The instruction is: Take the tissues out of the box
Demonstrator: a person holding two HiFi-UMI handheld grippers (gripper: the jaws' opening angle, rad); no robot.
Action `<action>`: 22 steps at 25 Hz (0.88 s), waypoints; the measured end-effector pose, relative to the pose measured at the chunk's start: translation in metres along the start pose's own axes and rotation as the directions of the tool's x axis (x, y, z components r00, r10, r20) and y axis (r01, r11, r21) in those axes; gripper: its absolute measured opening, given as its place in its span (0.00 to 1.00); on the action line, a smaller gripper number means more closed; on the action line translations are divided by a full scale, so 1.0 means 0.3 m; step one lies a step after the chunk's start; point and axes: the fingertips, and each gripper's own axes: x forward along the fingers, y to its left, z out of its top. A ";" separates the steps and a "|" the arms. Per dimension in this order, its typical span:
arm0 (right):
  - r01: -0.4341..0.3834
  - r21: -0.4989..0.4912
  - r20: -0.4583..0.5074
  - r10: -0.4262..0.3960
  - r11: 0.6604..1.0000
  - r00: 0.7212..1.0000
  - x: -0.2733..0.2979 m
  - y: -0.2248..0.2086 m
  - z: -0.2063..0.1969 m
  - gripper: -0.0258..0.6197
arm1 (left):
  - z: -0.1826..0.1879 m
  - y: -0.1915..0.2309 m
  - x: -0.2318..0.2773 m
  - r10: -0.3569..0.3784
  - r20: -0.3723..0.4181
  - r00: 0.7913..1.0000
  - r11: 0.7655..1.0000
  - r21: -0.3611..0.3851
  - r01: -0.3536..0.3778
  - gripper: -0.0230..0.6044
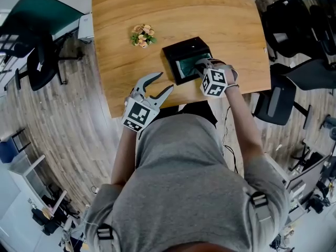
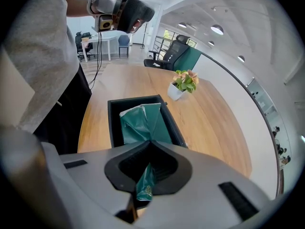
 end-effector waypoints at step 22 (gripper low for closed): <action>0.132 0.023 -0.015 -0.131 0.991 0.991 -0.164 -0.004 0.059 0.05 | 0.044 -0.055 -0.089 -0.026 0.056 0.998 0.998 0.066 0.022 0.39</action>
